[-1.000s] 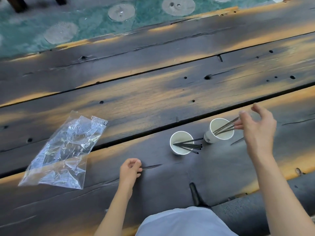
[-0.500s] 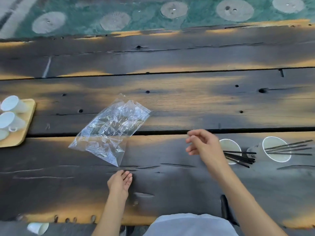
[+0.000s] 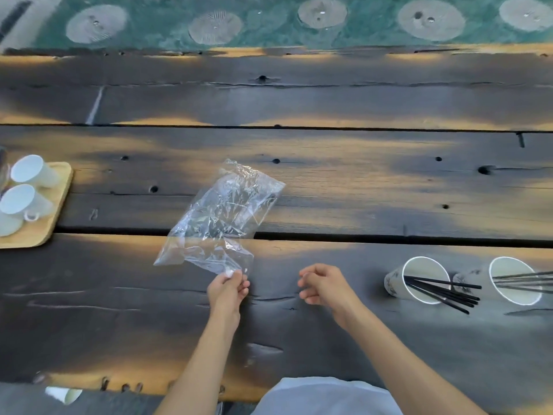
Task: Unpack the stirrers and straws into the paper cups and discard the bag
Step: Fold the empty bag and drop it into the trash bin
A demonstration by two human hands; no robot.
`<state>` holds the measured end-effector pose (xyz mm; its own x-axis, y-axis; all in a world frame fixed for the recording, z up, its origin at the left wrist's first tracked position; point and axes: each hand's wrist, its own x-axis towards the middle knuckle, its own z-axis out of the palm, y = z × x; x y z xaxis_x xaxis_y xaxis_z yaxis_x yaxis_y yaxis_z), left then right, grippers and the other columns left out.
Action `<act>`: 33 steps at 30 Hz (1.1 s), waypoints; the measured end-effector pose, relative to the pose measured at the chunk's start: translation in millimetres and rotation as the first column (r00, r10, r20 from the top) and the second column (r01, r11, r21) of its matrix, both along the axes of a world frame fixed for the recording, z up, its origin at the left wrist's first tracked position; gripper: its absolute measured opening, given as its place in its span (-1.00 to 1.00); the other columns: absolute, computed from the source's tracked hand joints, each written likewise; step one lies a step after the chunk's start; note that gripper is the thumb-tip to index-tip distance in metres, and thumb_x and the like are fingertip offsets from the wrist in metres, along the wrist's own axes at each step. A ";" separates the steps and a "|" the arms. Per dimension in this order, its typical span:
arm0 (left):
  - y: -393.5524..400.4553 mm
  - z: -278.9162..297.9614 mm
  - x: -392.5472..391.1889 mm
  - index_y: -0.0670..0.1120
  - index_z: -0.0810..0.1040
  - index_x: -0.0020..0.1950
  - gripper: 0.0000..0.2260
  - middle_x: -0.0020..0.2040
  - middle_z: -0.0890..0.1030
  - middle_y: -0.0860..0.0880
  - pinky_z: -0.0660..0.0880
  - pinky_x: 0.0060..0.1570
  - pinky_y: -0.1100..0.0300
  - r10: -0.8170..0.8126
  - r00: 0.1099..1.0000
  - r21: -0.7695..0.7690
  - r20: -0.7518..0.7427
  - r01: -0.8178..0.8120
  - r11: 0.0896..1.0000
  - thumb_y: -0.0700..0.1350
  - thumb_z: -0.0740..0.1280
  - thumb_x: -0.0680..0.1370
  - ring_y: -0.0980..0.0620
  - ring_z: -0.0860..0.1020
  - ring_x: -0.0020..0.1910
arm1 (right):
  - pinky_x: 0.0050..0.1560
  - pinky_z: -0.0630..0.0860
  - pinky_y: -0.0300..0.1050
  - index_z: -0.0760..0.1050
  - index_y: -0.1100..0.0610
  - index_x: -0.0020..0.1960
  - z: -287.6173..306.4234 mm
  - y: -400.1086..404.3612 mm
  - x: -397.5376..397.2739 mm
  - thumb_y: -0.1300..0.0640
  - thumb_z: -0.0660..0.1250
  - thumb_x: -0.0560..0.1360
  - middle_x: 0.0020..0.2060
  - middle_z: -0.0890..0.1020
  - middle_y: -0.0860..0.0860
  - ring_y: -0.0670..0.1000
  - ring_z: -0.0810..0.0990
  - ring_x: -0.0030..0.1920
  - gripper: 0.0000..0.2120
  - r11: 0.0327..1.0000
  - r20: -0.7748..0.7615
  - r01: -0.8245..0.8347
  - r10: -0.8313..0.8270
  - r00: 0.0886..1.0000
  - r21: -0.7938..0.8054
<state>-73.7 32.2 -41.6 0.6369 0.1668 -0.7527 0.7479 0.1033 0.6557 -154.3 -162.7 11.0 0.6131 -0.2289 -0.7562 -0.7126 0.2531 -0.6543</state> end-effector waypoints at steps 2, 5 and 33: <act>-15.4 2.0 -11.7 -0.20 0.55 -0.14 -0.88 -0.28 0.58 -0.12 0.47 -0.36 0.26 -0.085 0.996 -0.037 0.013 0.085 0.996 -0.25 0.33 0.60 0.05 0.50 -0.37 | -0.34 0.50 -0.19 0.54 0.17 -0.03 -8.2 -4.4 4.6 0.25 0.24 0.57 -0.19 0.61 0.10 0.01 0.56 -0.35 -0.89 0.998 -0.009 0.070 -0.070 0.998 0.011; -31.6 1.1 -31.1 -0.22 0.53 -0.12 -0.90 -0.32 0.57 -0.10 0.45 -0.40 0.29 -0.214 0.977 -0.086 0.017 0.214 0.973 -0.26 0.33 0.60 0.06 0.49 -0.39 | -0.25 0.51 -0.18 0.54 0.14 -0.03 -18.3 -13.6 13.9 0.13 0.31 0.57 -0.15 0.60 0.07 0.01 0.55 -0.25 -0.92 0.987 -0.020 0.158 -0.157 0.987 0.007; -21.7 -22.8 -71.8 -0.21 0.64 -0.18 -0.92 -0.30 0.60 -0.10 0.44 -0.36 0.23 -0.509 0.833 -0.106 -0.218 0.498 0.861 -0.30 0.41 0.52 0.04 0.50 -0.32 | -0.39 0.47 -0.24 0.45 0.16 -0.24 -50.3 -93.7 47.2 0.23 0.33 0.57 -0.35 0.50 0.04 -0.05 0.44 -0.38 -0.79 0.860 0.010 0.492 -0.495 0.869 -0.133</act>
<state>-145.5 10.5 -64.5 0.4315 -0.1649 -0.8869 0.8329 -0.3048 0.4619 -107.1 -256.5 -39.3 0.3766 -0.5918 -0.7127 -0.5321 0.4915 -0.6894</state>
